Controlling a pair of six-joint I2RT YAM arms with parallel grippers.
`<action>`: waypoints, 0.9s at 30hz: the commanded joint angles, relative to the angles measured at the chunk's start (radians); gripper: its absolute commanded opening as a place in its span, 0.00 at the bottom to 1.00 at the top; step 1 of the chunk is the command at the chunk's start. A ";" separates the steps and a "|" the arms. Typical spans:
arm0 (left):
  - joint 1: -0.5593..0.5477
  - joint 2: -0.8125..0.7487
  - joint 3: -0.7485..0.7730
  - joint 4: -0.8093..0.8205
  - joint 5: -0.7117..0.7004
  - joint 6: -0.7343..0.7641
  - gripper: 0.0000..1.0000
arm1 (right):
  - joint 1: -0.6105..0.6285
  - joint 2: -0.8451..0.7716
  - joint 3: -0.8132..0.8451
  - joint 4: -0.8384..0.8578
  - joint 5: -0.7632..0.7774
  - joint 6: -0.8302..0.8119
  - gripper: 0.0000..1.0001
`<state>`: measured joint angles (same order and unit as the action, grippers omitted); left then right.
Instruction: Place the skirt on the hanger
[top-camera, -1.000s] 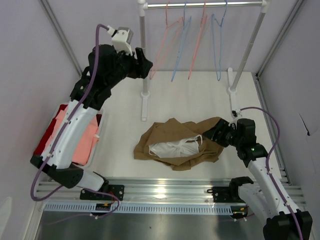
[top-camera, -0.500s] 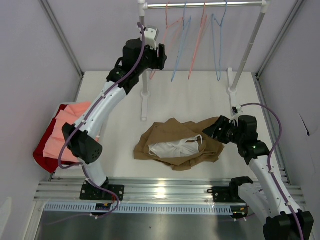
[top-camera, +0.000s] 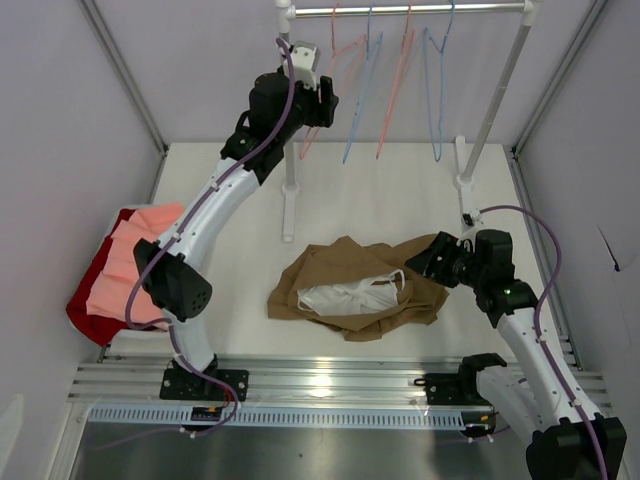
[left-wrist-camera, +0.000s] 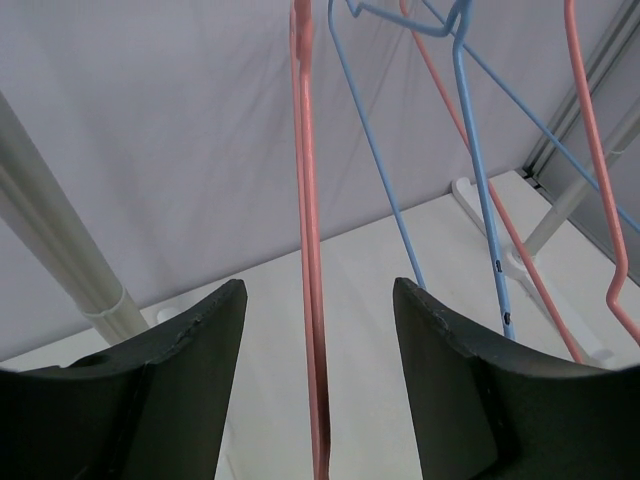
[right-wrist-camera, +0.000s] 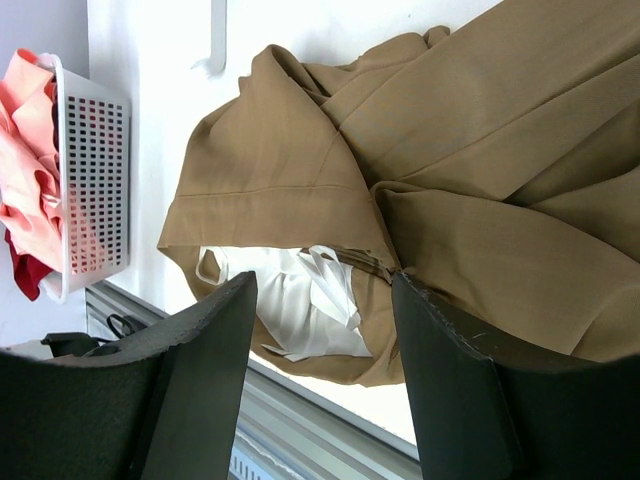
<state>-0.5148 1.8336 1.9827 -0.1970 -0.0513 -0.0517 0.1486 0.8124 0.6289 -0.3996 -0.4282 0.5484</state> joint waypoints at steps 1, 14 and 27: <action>-0.002 0.027 0.070 0.054 -0.013 0.004 0.66 | -0.006 0.008 0.034 0.019 -0.015 -0.025 0.62; -0.002 0.112 0.182 0.034 -0.022 0.015 0.47 | -0.027 0.033 0.029 0.031 -0.029 -0.039 0.59; -0.005 0.107 0.232 0.057 -0.025 0.036 0.05 | -0.037 0.060 0.029 0.053 -0.035 -0.051 0.53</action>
<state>-0.5152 1.9488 2.1365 -0.1909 -0.0734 -0.0399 0.1177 0.8680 0.6289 -0.3832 -0.4526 0.5213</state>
